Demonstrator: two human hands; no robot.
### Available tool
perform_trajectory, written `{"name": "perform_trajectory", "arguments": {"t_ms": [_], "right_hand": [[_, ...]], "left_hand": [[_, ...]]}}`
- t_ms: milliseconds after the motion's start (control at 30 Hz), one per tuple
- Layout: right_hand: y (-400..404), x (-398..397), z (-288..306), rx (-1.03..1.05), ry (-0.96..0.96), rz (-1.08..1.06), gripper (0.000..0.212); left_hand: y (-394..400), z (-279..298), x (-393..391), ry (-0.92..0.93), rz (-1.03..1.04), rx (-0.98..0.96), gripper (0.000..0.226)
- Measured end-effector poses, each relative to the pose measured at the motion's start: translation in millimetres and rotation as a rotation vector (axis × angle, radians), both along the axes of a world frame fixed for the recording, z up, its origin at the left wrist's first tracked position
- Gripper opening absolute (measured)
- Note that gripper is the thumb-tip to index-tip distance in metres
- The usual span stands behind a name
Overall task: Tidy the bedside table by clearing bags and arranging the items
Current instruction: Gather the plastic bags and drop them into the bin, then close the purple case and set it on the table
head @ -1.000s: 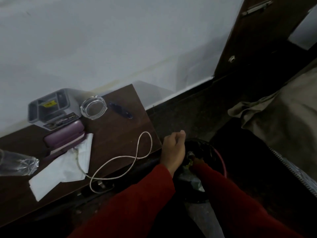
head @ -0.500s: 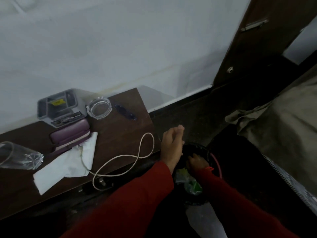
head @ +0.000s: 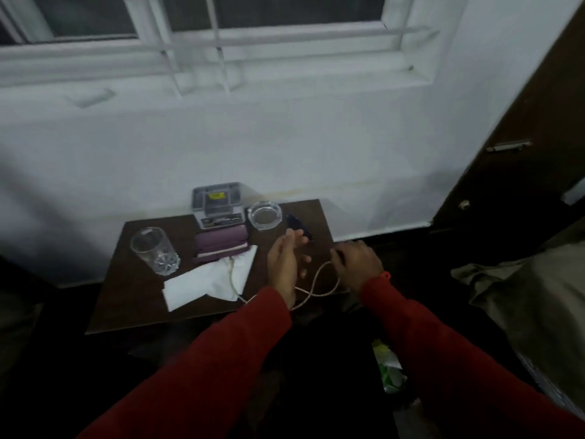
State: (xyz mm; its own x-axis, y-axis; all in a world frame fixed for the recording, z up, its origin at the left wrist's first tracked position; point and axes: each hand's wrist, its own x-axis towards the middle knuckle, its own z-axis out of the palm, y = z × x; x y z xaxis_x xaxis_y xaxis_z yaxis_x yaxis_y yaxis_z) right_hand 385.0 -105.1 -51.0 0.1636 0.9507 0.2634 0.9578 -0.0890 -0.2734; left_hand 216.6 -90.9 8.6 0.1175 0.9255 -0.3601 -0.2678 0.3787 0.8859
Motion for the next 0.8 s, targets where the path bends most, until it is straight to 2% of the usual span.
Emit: {"name": "perform_trajectory", "arguments": {"t_ms": [133, 267, 400, 533, 700, 767, 800], "right_hand": [[30.6, -58.9, 32.1, 0.074, 0.085, 0.136, 0.036], [48.3, -112.1, 43.9, 0.059, 0.151, 0.142, 0.029], [65.3, -141.0, 27.1, 0.022, 0.263, 0.135, 0.029], [69.7, -155.9, 5.5, 0.001, 0.283, 0.134, 0.023], [96.1, -166.9, -16.1, 0.054, 0.298, 0.043, 0.016], [108.4, -171.4, -23.5, 0.023, 0.288, 0.075, 0.022], [112.8, -174.0, -27.4, -0.060, 0.274, 0.108, 0.029]], "left_hand": [[12.9, 11.3, -48.0, 0.030, 0.037, 0.042, 0.027], [30.6, 8.7, -101.7, 0.047, 0.098, 0.051, 0.036], [46.0, -4.9, -156.0, 0.068, 0.204, -0.039, 0.032], [57.7, -25.3, -194.1, 0.040, 0.242, -0.211, 0.025], [83.6, -50.4, -199.2, -0.036, 0.174, -0.337, 0.029], [95.4, -56.1, -193.8, -0.001, 0.130, -0.319, 0.029], [100.1, -59.8, -192.1, 0.009, 0.124, -0.306, 0.029]]}}
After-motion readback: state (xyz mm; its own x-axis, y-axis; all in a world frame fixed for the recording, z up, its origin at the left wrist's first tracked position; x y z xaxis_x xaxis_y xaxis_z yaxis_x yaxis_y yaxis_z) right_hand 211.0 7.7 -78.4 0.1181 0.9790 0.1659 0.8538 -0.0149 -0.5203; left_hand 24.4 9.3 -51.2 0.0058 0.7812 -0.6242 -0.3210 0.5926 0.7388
